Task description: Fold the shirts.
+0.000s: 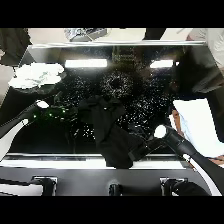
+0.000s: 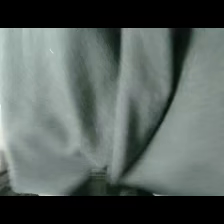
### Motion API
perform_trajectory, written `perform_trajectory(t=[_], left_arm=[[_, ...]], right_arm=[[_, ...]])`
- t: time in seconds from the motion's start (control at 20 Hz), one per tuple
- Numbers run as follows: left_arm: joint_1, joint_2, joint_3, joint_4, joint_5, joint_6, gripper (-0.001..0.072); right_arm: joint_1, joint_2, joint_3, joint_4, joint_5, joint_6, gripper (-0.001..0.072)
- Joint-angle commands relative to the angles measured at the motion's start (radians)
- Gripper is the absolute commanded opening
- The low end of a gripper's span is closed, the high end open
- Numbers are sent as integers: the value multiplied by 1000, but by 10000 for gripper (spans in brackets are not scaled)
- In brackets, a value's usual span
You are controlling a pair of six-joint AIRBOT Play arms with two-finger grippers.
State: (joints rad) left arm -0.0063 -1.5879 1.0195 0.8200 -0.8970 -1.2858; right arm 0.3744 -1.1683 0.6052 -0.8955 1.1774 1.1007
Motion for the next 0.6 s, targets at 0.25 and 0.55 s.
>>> perform_trajectory(t=[0.25,0.55], left_arm=[[3,109,6,58,-3,56,28],[13,199,9,77,-35,60,28]], right_arm=[[28,49,126,-357,33,98,35],[28,67,303,-602,103,127,35]])
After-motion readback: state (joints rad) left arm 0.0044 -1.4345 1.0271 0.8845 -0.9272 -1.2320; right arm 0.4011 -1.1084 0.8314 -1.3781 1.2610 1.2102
